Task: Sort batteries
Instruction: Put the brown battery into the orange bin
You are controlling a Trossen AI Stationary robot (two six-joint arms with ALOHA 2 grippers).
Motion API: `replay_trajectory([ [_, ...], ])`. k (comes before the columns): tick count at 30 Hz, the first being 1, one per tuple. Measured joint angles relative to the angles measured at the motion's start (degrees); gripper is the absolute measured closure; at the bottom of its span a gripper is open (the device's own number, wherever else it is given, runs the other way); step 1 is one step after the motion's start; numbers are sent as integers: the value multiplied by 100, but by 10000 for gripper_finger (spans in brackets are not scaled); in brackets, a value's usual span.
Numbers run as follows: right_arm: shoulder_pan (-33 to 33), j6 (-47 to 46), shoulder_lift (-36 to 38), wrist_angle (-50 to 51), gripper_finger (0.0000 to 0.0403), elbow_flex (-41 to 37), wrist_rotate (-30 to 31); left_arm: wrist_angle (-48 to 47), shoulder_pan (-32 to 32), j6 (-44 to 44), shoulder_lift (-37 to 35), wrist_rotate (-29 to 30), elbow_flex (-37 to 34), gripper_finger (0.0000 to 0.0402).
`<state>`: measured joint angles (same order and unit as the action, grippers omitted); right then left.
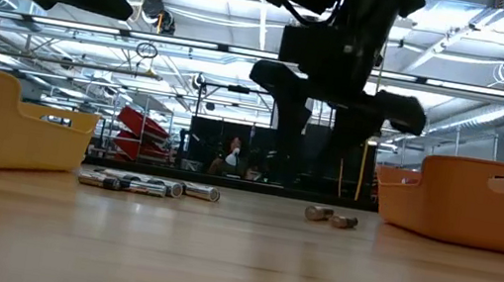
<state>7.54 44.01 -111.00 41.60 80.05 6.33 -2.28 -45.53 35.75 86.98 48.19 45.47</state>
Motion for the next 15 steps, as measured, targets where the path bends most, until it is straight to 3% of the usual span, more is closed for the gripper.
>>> replay_trajectory([
  [7, 65, -192, 0, 262, 186, 0, -371, -24, 28, -4, 0, -18, 0, 231],
  [15, -3, -351, -176, 419, 206, -9, -370, -22, 45, 0, 0, -18, 0, 231],
])
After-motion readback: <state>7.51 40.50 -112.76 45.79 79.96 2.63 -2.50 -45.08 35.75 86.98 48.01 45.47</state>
